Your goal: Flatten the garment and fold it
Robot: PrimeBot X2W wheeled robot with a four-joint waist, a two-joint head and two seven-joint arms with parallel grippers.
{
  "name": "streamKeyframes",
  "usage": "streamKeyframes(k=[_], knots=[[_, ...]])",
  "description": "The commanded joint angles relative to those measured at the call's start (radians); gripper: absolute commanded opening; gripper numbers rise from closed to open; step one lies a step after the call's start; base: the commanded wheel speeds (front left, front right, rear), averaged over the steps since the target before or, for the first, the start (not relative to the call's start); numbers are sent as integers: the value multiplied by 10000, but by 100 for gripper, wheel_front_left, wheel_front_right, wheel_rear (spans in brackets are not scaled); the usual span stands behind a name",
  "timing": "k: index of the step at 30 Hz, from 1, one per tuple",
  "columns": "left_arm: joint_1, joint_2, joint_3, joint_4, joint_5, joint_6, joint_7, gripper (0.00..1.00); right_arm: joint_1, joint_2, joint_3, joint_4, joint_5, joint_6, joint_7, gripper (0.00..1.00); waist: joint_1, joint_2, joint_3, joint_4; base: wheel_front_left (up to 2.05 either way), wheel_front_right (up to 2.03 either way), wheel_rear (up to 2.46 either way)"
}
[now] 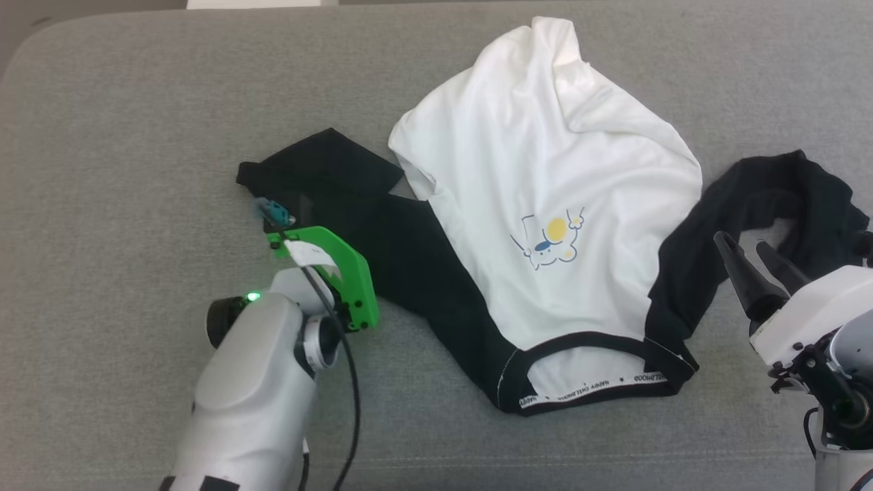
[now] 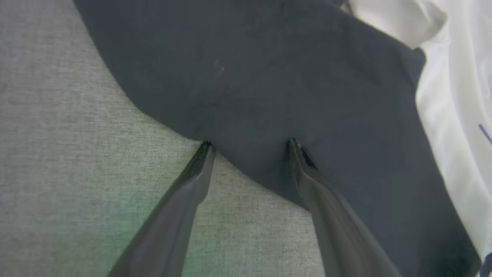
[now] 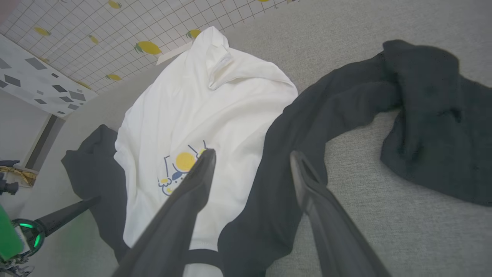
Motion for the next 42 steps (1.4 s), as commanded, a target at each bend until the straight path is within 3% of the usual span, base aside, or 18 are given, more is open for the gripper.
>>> streamKeyframes(k=[1, 2, 3, 7, 10, 16, 23, 24, 25, 32, 36, 42], knots=[[13, 46, 45, 247, -92, -71, 99, 100, -131, 35, -24, 22, -34, 35, -104, 100, 0, -1, 200, -207, 0, 0, 0], [-1, 33, 88, 311, -171, -149, -15, 33, -132, 41, -52, 34, -21, 35, -146, 100, 0, -1, 227, -220, 0, 0, 0], [-17, 27, 115, 341, -211, -216, -155, 0, -129, 45, -75, 38, -15, 35, -172, 100, 0, -1, 253, -218, 0, 0, 0], [-126, 38, 630, 350, -652, -401, -950, 0, -95, 57, -181, 71, -81, 35, -250, 100, 0, -1, 293, -150, 0, 0, 0], [-324, 362, 1121, 217, -801, -368, -1635, 0, -92, 63, -222, 99, -139, 35, -268, 100, 0, -1, 271, -34, 0, 0, 0], [-502, 1150, 2091, 115, -1054, -69, -2567, 0, -87, 71, -112, 185, -204, 35, -221, 100, 0, -1, 228, 209, 0, 0, 0], [-213, 1340, 2640, 156, -1302, 124, -3280, 0, -74, 76, -17, 305, -247, 35, -200, 100, 0, -1, 223, 426, 0, 0, 0], [-163, 1261, 2633, 151, -1387, 26, -3270, 12, -45, 76, -15, 328, -262, 35, -187, 100, 0, -1, 196, 463, 0, 0, 0], [-102, 1173, 2689, 100, -1486, -44, -3395, 100, -7, 76, -11, 350, -280, 35, -182, 100, 0, -1, 153, 490, 0, 0, 0], [920, 1121, 2096, -842, -1008, -323, -3912, 100, 352, 79, 44, 508, -241, 35, -124, 100, 0, -1, -256, 691, 0, 0, 0], [1479, 690, 1009, -1621, -800, -428, -2536, 100, 496, 80, -54, 517, -177, 35, -111, 100, 0, -1, -399, 952, 0, 0, 0], [1670, 487, -40, -2050, -661, -173, -363, 100, 371, 80, 110, 544, -111, 35, -100, 100, 0, -1, -372, 995, 0, 0, 0]])
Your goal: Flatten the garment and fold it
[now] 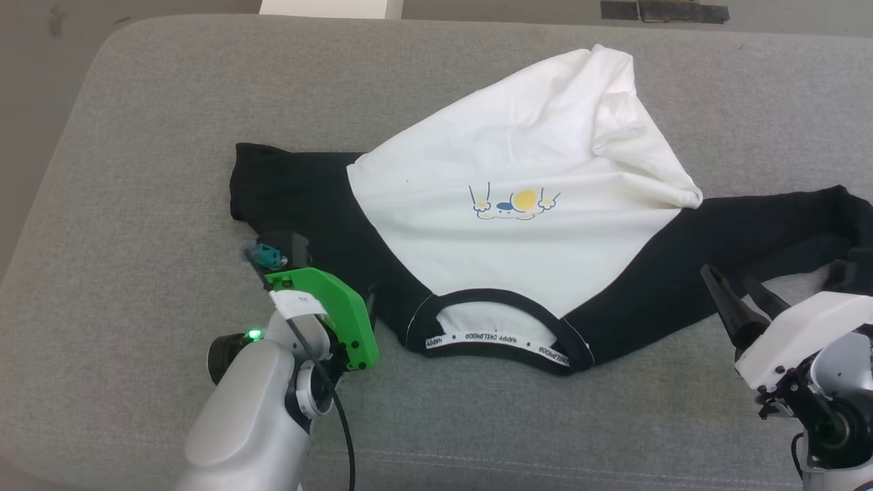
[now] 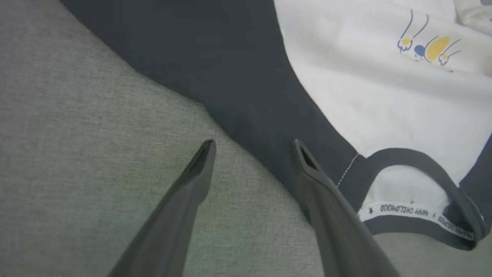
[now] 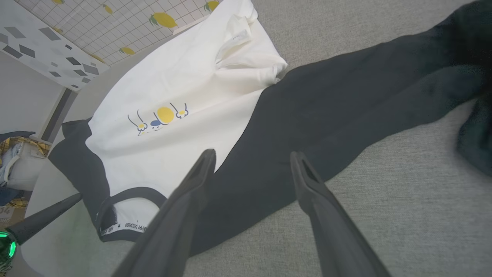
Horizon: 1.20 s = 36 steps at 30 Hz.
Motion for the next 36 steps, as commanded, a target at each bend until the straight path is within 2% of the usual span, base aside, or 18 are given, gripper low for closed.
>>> streamKeyframes(k=[1, 4, 13, 14, 15, 16, 17, 19, 22, 28, 32, 36], knots=[[29, 82, -86, -61, 154, 96, 131, 100, -108, 8, 47, 34, 86, 35, 38, 100, 0, 0, 44, -58, 0, 0, 0], [-90, 241, -253, 57, 316, 281, 625, 100, -154, 8, 92, 30, 87, 35, 8, 100, 0, 0, 177, -212, 0, 0, 0], [-600, 416, -604, 790, 419, 88, 1274, 100, -103, 8, -23, 107, 56, 35, -68, 100, 0, 0, 573, -668, 0, 0, 0], [-608, 395, -634, 916, 364, 33, 1377, 95, -102, 8, -12, 126, 62, 35, -89, 100, 0, 0, 600, -721, 0, 0, 0], [-611, 382, -650, 986, 324, -26, 1403, 40, -97, 8, 2, 140, 63, 35, -105, 100, 0, 0, 616, -756, 0, 0, 0], [-599, 370, -623, 1026, 274, -52, 1370, 14, -98, 8, 28, 156, 61, 35, -115, 100, 0, 0, 637, -804, 0, 0, 0], [-551, 347, -600, 1080, 179, -113, 1389, 0, -89, 8, 58, 176, 28, 35, -119, 100, 0, 0, 648, -840, 0, 0, 0], [-458, 332, -484, 1056, -2, -220, 1267, 0, -16, -24, 180, 170, -292, 35, -52, 100, 0, 0, 656, -876, 0, 0, 0], [-227, 462, -203, 749, -175, -297, 776, 0, 228, -422, 658, 135, -1495, 35, 175, 100, 0, 0, 632, -937, 0, 0, 0], [510, 603, 145, -397, -349, -187, 70, 0, 272, -189, 962, 293, -2474, 35, 1022, 100, 0, 0, 614, -793, 0, 0, 0], [849, 576, 99, -1165, -342, -49, 19, 0, -128, -92, 996, 568, -3003, 35, 1357, 100, 0, 0, 759, -585, 0, 0, 0], [986, 567, 34, -1730, -326, 59, 59, 0, -923, -22, 776, 1337, -3502, 35, 1404, 100, 0, 0, 989, -398, 0, 0, 0]])
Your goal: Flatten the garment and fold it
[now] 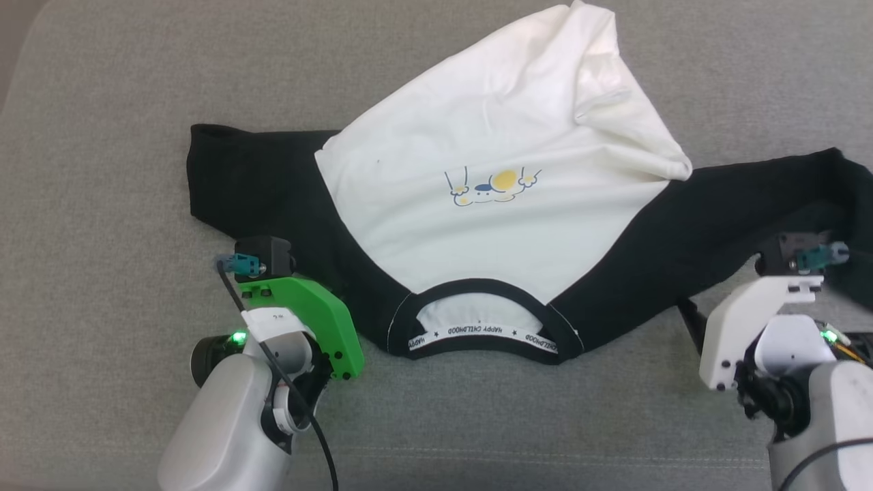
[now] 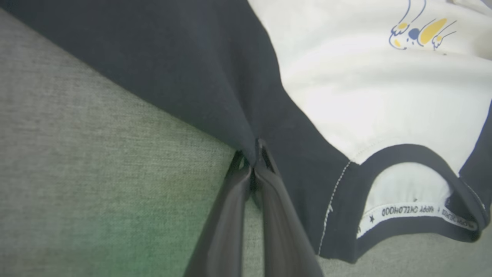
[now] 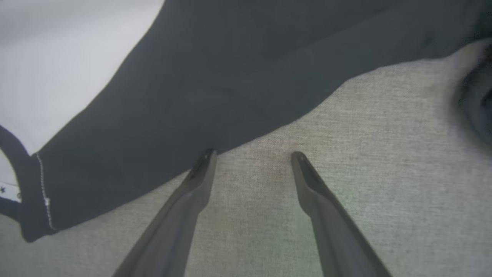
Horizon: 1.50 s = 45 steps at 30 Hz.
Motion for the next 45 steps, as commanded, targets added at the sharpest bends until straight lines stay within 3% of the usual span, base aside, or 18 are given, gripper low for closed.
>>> streamKeyframes(k=[1, 11, 20, 27, 45], knots=[[168, 7, -21, -56, -84, 69, 26, 0, -299, 29, -54, 215, -124, 35, -66, 100, 0, 0, 155, 118, 0, 0, 0], [186, -76, -201, -261, -107, 100, 99, 0, -1124, 48, 295, 1583, 50, 35, -303, 100, 0, 0, 434, 366, 0, 0, 0], [361, -41, -204, -230, -187, 169, 87, 0, 98, -130, 213, -290, 216, 35, 1171, 100, 0, 0, 217, 294, 0, 0, 0], [490, -30, -280, -278, -221, 227, 168, 0, 210, -22, -42, -1337, 336, 35, 1374, 100, 0, 0, 237, 48, 0, 0, 0], [337, -12, -409, -418, -264, 291, 265, 0, -985, 49, 162, 342, 678, 35, 573, 100, 0, 0, 822, 244, 0, 0, 0]])
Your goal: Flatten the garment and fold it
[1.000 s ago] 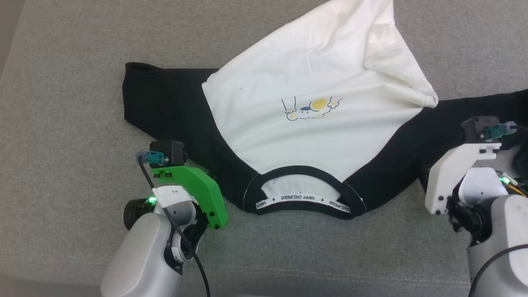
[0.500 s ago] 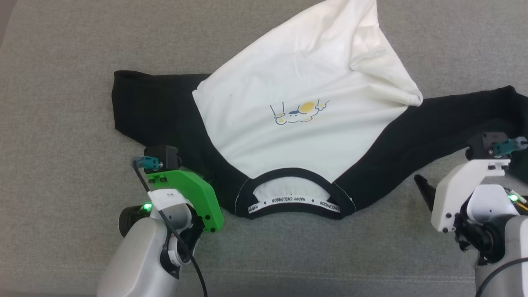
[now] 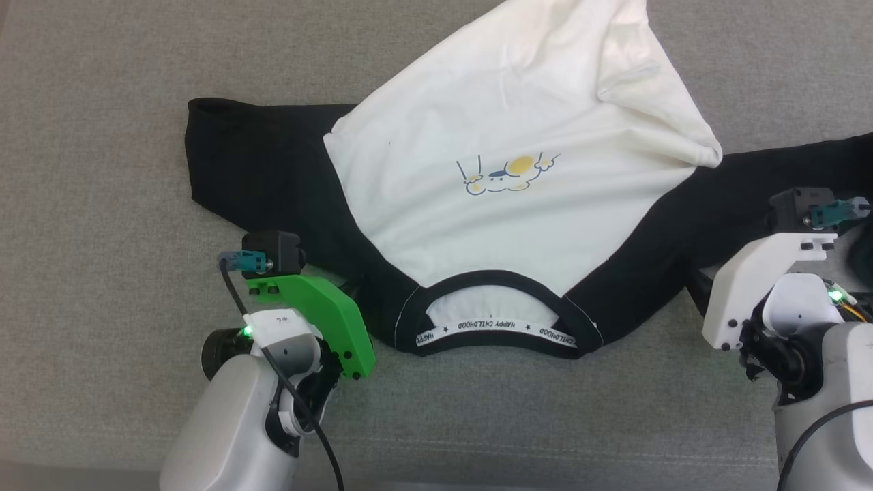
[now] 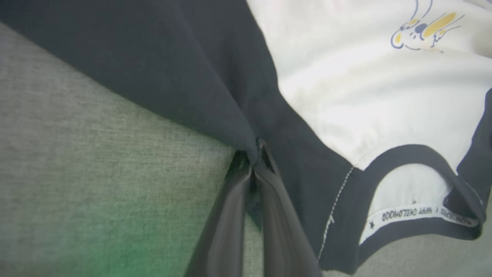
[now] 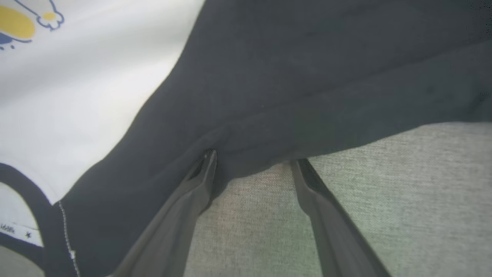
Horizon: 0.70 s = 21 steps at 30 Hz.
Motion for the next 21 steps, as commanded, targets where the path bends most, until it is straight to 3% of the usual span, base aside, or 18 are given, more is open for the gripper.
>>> streamKeyframes(k=[1, 4, 5, 6, 7, 15, 21], knots=[[153, -23, -123, 292, -34, 103, 137, 0, -24, 63, 185, 350, -75, 44, 32, 100, 0, 0, 63, 35, 0, 0, 0], [125, -30, -141, 312, -45, 102, 130, 0, -5, 63, 536, 619, -193, 44, 217, 100, 0, 0, 118, 58, 0, 0, 0], [120, -33, -147, 321, -52, 102, 128, 0, -7, 63, 582, 675, -159, 44, 285, 35, 0, 0, 128, 61, 0, 0, 0], [110, -33, -151, 327, -55, 102, 121, 0, -26, 63, 615, 676, -150, 44, 280, 5, 0, 0, 141, 65, 0, 0, 0], [101, -35, -154, 335, -60, 99, 111, 0, -47, 63, 649, 654, -152, 44, 236, 0, 0, 0, 140, 68, 0, 0, 0], [110, -91, -89, 353, -194, -22, -176, 0, -96, 64, 491, 76, -56, 44, -526, 0, 0, 0, -186, 36, 0, 0, 0], [112, -221, 206, -114, -533, -229, -658, 0, 89, 64, 229, -841, 662, 44, -930, 0, 0, 0, -633, 10, 0, 0, 0]])
